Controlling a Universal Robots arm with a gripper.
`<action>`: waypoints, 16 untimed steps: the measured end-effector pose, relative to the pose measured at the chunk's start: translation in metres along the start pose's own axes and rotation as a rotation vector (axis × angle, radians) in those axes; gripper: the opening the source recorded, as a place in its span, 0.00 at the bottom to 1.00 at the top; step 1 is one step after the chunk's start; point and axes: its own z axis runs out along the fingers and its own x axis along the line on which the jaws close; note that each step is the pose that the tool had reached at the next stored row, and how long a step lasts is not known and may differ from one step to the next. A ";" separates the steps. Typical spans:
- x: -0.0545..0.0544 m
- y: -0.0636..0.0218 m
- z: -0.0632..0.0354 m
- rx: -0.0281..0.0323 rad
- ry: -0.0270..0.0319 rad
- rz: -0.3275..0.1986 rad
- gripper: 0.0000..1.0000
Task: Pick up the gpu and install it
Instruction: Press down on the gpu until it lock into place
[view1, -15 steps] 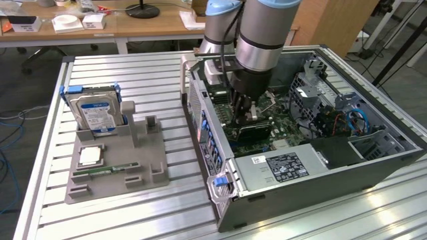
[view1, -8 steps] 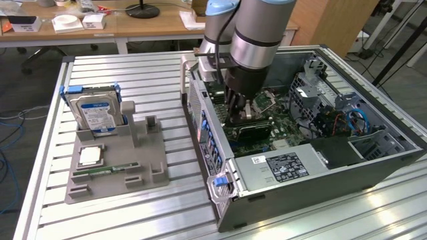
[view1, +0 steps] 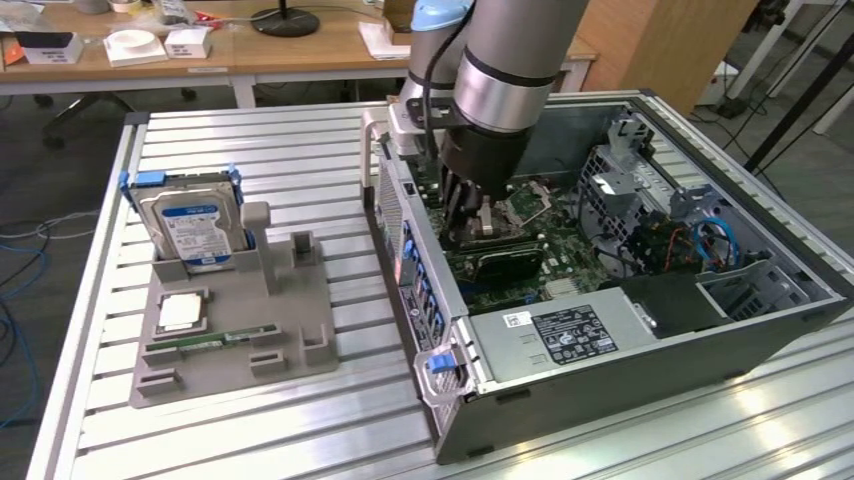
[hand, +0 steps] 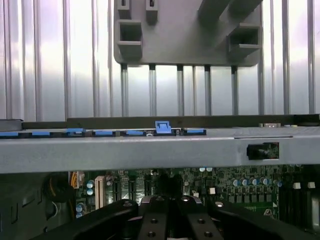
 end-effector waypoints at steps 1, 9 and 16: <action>0.000 0.0008 0.0000 -0.0033 -0.0004 0.000 0.11; 0.000 0.0036 0.0001 -0.0412 -0.0049 0.002 0.11; 0.001 0.0037 0.0000 -0.0406 0.0092 0.004 0.11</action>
